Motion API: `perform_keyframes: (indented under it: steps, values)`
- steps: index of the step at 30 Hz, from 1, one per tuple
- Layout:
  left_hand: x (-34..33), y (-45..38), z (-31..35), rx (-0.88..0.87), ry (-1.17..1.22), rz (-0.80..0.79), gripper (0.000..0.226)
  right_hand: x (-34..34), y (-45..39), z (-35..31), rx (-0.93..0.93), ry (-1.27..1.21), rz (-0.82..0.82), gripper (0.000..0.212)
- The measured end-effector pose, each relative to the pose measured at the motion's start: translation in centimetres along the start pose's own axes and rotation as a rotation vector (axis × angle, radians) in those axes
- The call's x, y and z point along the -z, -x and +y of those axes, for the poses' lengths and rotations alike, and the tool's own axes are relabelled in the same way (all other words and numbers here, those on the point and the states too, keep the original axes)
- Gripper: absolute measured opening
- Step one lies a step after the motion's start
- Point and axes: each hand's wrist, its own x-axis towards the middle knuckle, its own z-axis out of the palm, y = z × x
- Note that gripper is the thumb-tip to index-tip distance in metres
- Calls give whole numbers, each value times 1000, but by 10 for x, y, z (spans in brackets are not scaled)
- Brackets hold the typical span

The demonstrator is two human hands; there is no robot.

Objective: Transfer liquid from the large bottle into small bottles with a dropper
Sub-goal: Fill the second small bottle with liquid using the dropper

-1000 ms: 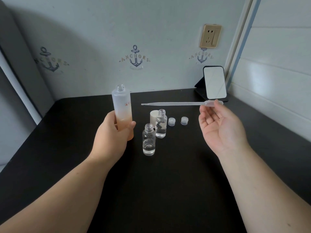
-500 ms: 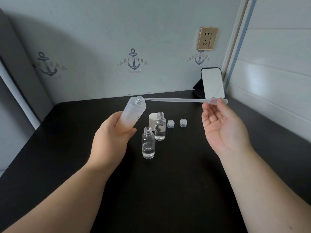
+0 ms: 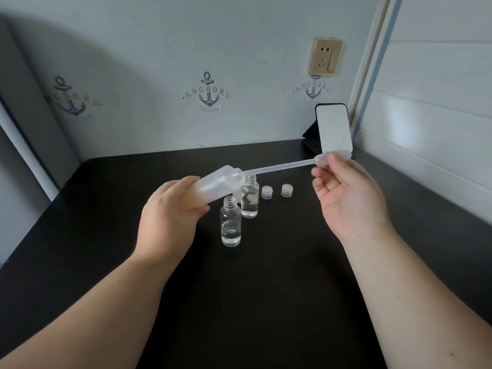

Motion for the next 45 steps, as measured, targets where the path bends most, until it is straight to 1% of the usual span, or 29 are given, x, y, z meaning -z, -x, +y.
perform_keyframes:
  steps: [3, 6, 13, 16, 19, 29, 33, 37, 45]
  values:
    - [-1, 2, 0, -29, -5, -2, 51, -4, 2, 5, -13, 56, -88, 8]
    - [-3, 1, 0, -52, -20, -8, 53, -8, 5, 12, -9, 160, -143, 9]
    - [-4, 1, -1, -77, -60, -36, 54, -19, 11, 27, -16, 318, -170, 8]
    - [-5, 1, 0, -82, -71, -40, 53, -23, 13, 32, -21, 401, -212, 12]
    - [-5, 0, -1, -81, -71, -38, 52, -24, 15, 33, -38, 453, -247, 10]
    - [-6, 0, -2, -84, -57, -23, 51, -25, 14, 26, -85, 372, -235, 11]
    - [-6, 0, -3, -76, -58, -21, 53, -22, 11, 22, -119, 270, -196, 9]
    - [-6, 0, -4, -61, -52, -11, 54, -18, 7, 21, -133, 213, -156, 17]
    - [-6, -1, -8, -16, -36, 28, 55, -8, -1, 12, -145, 5, -54, 14]
